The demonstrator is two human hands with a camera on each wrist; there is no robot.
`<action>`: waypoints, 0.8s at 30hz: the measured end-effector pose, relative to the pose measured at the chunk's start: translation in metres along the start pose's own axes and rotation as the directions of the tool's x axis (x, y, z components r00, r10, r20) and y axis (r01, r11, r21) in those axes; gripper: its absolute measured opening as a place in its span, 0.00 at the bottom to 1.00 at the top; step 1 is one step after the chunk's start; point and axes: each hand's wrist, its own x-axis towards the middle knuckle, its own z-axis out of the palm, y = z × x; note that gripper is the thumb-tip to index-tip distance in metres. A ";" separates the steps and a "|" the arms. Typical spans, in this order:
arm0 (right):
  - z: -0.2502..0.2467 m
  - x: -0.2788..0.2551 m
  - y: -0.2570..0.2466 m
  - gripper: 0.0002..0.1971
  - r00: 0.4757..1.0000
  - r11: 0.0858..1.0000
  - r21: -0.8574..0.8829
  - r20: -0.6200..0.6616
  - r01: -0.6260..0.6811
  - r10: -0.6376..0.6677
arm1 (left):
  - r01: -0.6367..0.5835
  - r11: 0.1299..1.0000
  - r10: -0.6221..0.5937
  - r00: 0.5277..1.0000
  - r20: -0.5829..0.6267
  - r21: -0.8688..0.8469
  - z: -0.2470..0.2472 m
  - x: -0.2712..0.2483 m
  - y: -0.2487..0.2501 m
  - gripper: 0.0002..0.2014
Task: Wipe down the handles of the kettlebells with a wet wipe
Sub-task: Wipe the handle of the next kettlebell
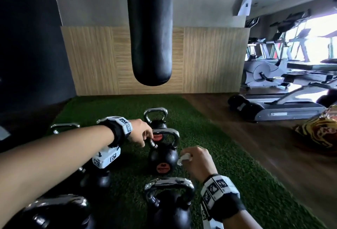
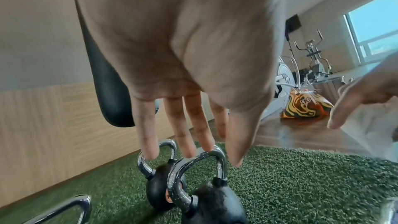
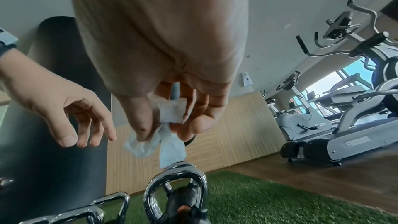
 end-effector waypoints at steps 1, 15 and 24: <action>-0.001 0.006 0.001 0.15 1.000 1.000 0.022 -0.020 0.009 -0.009 | 0.023 1.000 -0.023 1.000 -0.008 -0.015 0.001 0.004 -0.004 0.24; 0.057 0.163 0.063 0.17 0.989 0.976 0.164 -0.051 0.143 -0.136 | 0.359 0.457 -0.390 0.903 0.179 -0.814 0.201 0.196 -0.084 0.48; 0.106 0.256 0.076 0.17 0.992 0.970 0.211 -0.029 0.122 -0.119 | 0.150 0.467 -0.406 0.912 -0.061 -0.871 0.248 0.270 -0.088 0.43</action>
